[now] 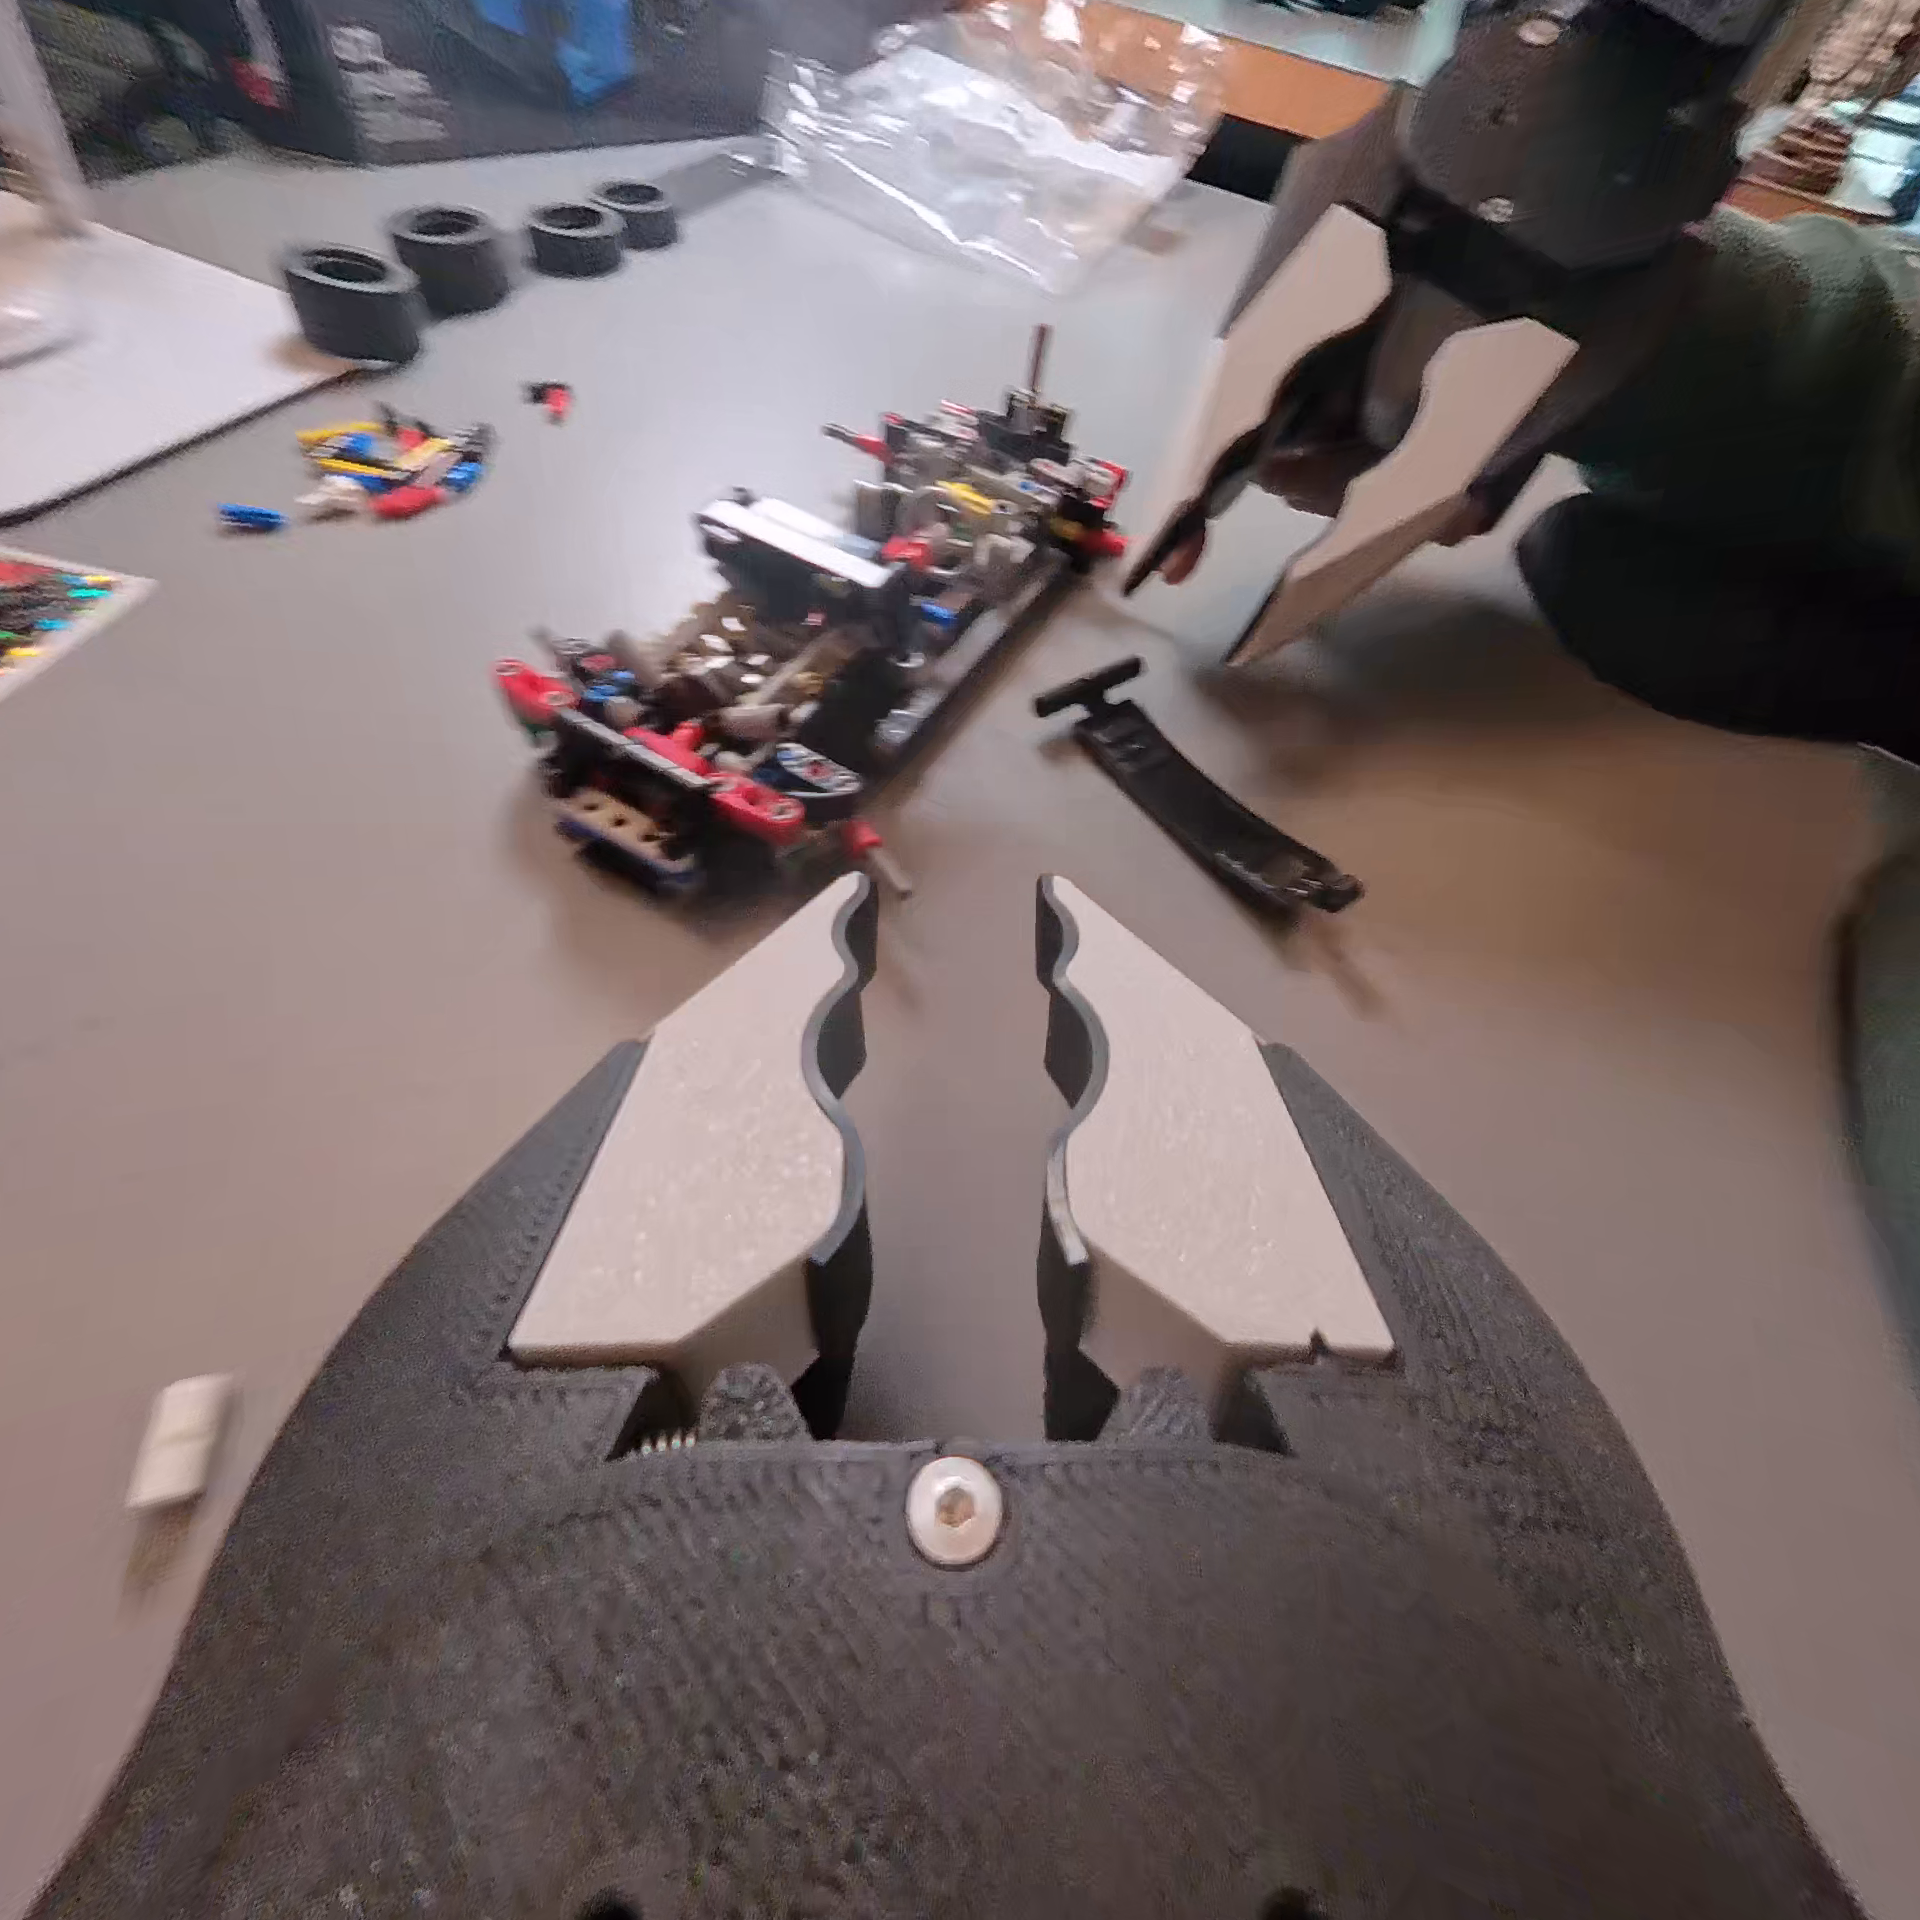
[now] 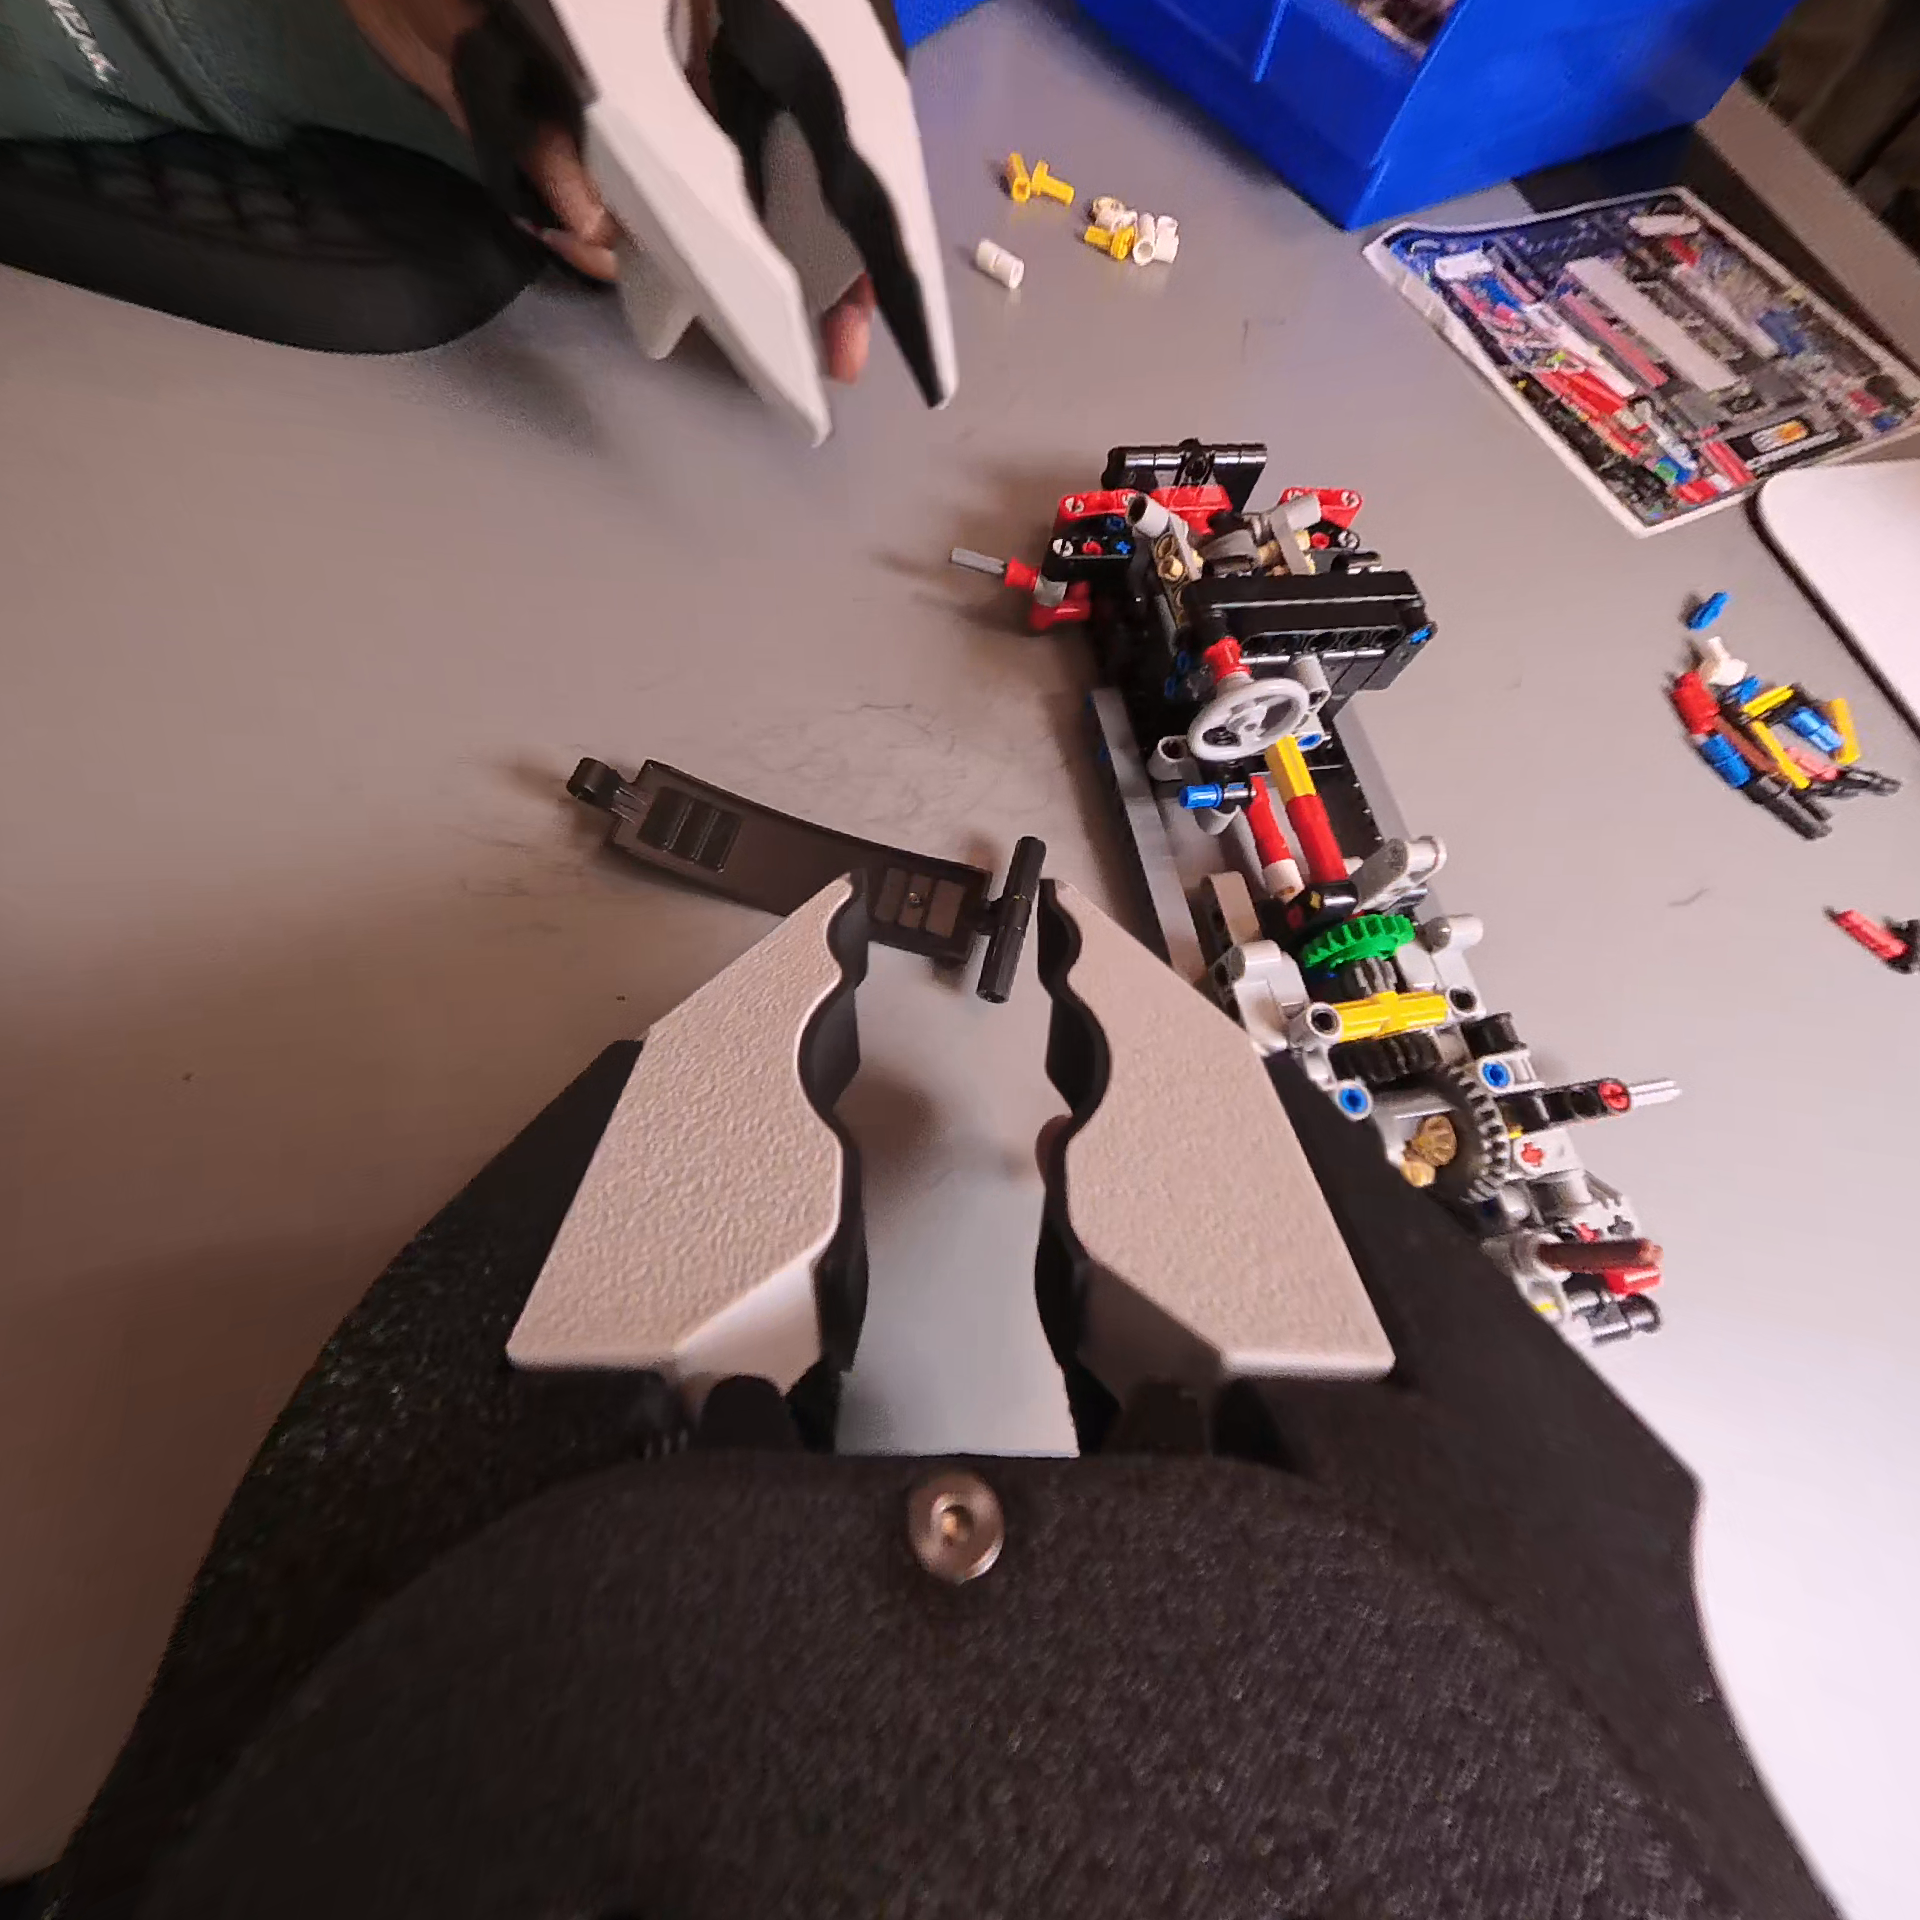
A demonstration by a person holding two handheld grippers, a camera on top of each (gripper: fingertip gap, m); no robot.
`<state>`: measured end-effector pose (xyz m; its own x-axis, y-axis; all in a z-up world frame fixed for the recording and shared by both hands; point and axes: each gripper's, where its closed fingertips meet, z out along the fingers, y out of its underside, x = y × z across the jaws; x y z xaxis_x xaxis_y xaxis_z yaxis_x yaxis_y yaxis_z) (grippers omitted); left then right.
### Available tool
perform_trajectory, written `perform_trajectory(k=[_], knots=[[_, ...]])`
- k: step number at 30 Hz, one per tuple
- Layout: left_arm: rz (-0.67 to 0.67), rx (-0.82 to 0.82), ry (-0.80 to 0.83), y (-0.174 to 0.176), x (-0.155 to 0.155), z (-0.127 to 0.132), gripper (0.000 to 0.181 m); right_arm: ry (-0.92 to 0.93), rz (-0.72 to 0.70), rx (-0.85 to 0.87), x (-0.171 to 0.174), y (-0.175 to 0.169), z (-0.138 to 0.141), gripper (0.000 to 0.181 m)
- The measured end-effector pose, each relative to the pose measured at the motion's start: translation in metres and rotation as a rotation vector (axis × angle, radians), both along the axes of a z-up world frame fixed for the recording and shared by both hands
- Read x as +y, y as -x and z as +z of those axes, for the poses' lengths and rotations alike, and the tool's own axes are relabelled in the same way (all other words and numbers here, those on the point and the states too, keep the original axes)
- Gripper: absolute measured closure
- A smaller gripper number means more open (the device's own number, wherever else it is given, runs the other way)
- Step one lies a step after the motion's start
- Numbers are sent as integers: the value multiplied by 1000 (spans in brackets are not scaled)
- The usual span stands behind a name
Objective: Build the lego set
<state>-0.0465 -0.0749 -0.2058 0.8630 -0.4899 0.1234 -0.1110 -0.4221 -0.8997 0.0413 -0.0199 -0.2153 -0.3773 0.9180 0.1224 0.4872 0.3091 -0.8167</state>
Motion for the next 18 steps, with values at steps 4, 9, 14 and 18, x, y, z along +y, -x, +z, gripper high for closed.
perform_trajectory(k=[4, 9, 14, 18], knots=[[-158, -22, 116, -49, -12, -14, 138, -13, -22, -27, 2, 1, -3, 151], [-226, 76, 170, -84, -15, -27, 119, -42, -18, -84, -3, 1, -13, 151], [-212, 198, 183, -90, -9, -35, 119, -102, -16, -143, -8, 1, -23, 151], [-195, 270, 187, -91, -5, -40, 126, -143, -5, -176, -12, -2, -29, 157]])
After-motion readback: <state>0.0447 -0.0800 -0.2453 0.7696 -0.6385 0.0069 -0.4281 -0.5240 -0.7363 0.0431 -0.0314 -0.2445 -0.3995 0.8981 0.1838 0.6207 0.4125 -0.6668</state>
